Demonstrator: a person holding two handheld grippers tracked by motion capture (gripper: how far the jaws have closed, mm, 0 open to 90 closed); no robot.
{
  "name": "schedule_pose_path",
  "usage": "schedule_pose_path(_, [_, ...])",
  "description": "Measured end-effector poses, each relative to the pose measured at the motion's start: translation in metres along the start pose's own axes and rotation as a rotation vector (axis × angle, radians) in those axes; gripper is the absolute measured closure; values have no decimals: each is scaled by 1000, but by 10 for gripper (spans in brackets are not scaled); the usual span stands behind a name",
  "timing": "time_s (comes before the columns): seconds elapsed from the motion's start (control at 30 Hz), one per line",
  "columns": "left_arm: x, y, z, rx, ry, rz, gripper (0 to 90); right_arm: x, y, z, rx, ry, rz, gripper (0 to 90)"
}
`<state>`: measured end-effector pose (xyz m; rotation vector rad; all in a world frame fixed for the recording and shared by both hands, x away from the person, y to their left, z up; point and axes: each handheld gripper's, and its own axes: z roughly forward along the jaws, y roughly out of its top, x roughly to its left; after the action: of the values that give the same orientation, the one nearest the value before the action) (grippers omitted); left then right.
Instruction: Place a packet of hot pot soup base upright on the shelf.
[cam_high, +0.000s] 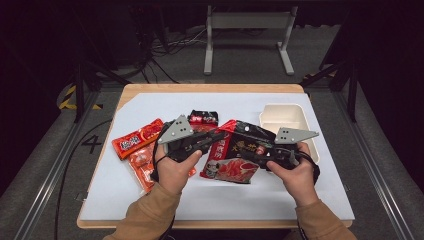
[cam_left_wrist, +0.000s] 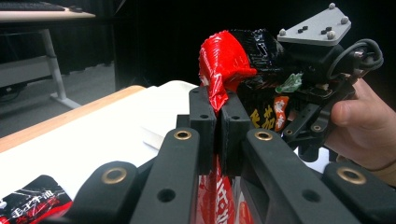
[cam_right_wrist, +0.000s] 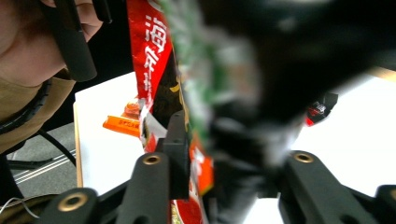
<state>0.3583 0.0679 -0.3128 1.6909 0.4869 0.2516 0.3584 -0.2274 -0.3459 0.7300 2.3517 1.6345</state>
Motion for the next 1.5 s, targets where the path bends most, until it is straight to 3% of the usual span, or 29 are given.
schedule_pose_path(0.53, [2, -1, 0, 20, -8, -12, 827, 4, 1, -1, 27, 9, -18, 805])
schedule_pose_path(0.93, [5, 0, -1, 37, -15, -31, 762, 4, 3, -4, 36, 2, -31, 833])
schedule_pose_path(1.07, [6, 1, -3, 46, -3, -34, 667, 4, 6, -7, 38, -5, -42, 837])
schedule_pose_path(1.23, [11, 0, -7, 70, 29, -46, 390, 3, 13, -12, 34, -4, -52, 839])
schedule_pose_path(1.5, [19, -3, -22, 101, 67, -40, 297, -5, 31, -19, 27, -12, -72, 839])
